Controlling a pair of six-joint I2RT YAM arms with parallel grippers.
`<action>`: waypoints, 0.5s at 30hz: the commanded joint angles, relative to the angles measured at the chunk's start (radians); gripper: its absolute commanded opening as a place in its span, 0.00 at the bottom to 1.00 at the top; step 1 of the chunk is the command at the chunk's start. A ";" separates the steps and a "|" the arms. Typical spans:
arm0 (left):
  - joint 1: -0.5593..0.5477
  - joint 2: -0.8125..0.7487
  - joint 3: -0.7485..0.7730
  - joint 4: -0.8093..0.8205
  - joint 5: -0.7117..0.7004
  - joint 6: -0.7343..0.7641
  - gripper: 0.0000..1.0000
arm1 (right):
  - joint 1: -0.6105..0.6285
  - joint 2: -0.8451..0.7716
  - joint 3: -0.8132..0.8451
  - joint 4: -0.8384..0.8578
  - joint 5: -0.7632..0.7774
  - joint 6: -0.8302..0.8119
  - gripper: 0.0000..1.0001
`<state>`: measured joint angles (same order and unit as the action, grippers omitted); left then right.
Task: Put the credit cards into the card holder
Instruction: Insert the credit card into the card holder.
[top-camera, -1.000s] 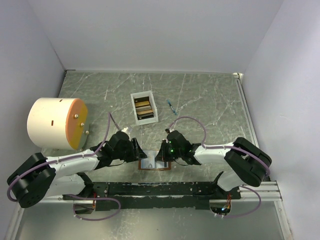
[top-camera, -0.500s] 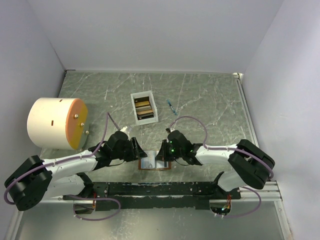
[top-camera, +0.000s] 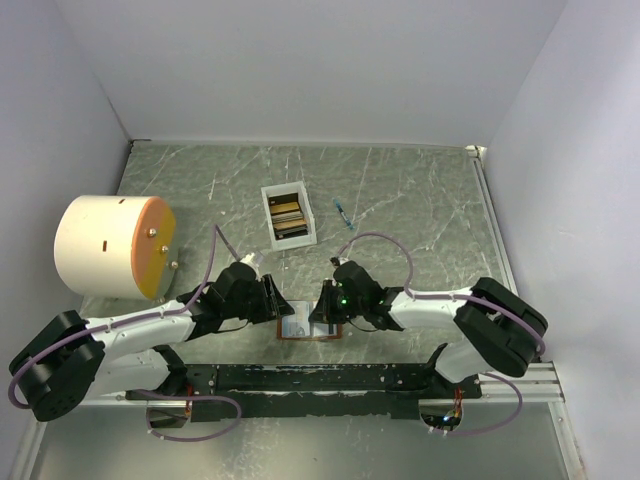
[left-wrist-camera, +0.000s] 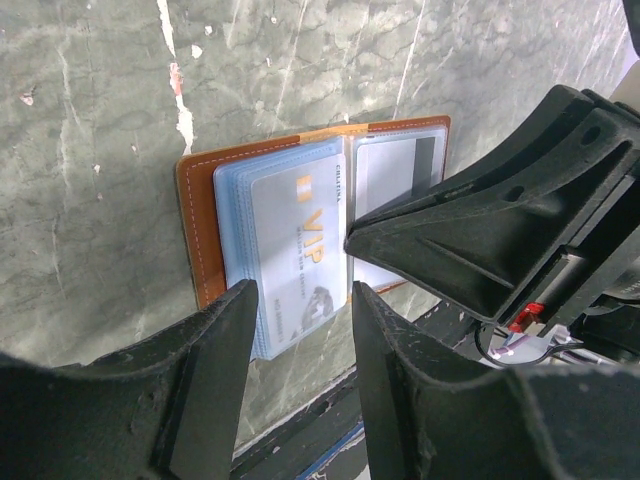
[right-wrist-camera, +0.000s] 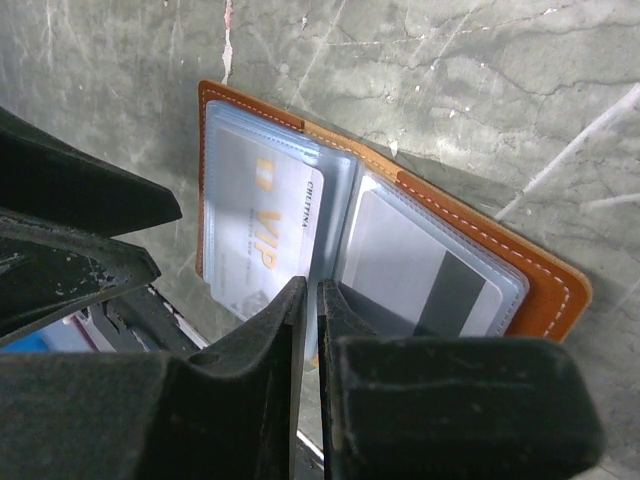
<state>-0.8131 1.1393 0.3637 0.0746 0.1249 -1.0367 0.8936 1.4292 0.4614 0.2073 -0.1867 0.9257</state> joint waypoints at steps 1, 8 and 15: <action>0.010 0.003 0.006 0.001 -0.004 -0.002 0.54 | 0.009 0.037 0.032 -0.007 0.003 -0.003 0.10; 0.009 0.007 0.016 -0.015 -0.006 0.006 0.54 | 0.013 0.065 0.021 -0.029 0.020 -0.001 0.10; 0.011 0.028 0.012 0.029 0.012 0.004 0.55 | 0.014 0.062 0.012 -0.026 0.028 0.004 0.09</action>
<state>-0.8120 1.1572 0.3641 0.0669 0.1249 -1.0367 0.8989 1.4734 0.4812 0.2092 -0.1864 0.9276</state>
